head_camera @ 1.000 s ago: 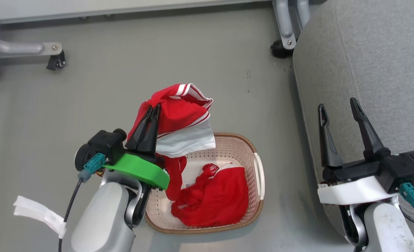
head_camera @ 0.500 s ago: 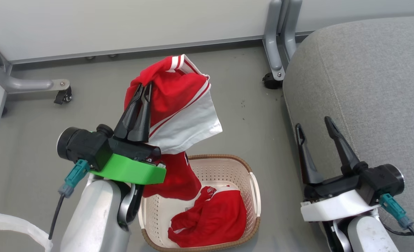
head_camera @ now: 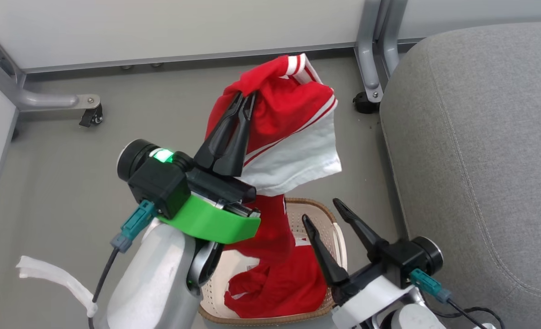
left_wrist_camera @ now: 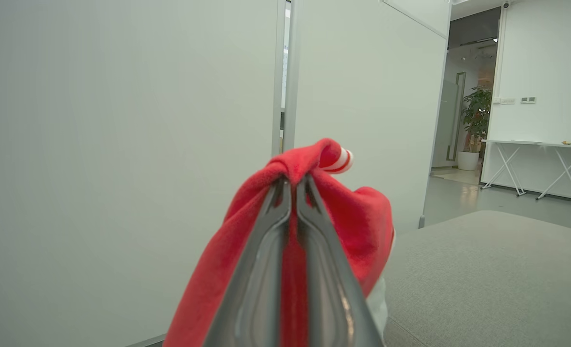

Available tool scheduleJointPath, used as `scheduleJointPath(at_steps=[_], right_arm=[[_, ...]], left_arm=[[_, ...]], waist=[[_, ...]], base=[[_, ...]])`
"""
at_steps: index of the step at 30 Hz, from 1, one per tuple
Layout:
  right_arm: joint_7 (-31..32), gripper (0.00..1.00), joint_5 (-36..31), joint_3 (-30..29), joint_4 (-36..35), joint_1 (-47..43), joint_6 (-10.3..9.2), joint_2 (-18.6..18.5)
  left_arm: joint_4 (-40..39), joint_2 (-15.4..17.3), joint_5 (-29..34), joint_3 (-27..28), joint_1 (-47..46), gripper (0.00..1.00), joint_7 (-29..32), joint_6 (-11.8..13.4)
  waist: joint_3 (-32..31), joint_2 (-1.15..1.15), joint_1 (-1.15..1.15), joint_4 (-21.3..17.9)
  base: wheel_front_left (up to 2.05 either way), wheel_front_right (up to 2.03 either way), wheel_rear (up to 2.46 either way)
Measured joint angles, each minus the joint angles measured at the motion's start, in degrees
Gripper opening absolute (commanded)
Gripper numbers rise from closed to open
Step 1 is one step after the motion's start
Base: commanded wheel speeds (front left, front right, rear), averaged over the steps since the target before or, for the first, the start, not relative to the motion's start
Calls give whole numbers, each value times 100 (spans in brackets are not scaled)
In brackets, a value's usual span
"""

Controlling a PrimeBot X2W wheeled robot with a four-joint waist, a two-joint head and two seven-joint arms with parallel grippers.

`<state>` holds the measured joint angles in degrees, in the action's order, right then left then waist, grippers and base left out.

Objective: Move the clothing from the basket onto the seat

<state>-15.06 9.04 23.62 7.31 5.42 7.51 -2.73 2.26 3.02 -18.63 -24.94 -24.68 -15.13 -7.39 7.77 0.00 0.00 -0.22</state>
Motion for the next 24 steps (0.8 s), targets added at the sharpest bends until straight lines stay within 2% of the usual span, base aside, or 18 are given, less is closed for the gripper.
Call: scheduleJointPath(at_steps=[10, 18, 19, 20, 21, 24], right_arm=[[0, 100, 342, 413, 621, 614, 0, 0], [0, 100, 311, 376, 975, 716, -1, -8], [0, 69, 315, 400, 1007, 725, -1, -9], [0, 25, 336, 450, 1047, 749, -1, -9], [0, 0, 344, 501, 1065, 777, -1, -9], [0, 0, 402, 623, 1150, 816, 0, -2]], left_arm=[[-155, -11, -247, -505, -160, 0, 0, 1], [-214, -13, -337, -811, -177, 0, 0, 85], [-226, -13, -344, -835, -185, 0, 0, 86], [-237, -13, -353, -850, -194, 0, 0, 89], [-247, -12, -353, -860, -201, 0, 0, 90], [-207, -13, -354, -865, -215, 0, 0, 91]], waist=[[-38, 0, 0, -44], [-53, 0, 0, 40], [-45, 0, 0, 58], [-35, 0, 0, 74], [-26, 0, 0, 87], [3, 0, 0, 133]], base=[[0, 0, 0], [0, 0, 0], [0, 0, 0], [0, 0, 0], [0, 0, 0], [0, 0, 0]])
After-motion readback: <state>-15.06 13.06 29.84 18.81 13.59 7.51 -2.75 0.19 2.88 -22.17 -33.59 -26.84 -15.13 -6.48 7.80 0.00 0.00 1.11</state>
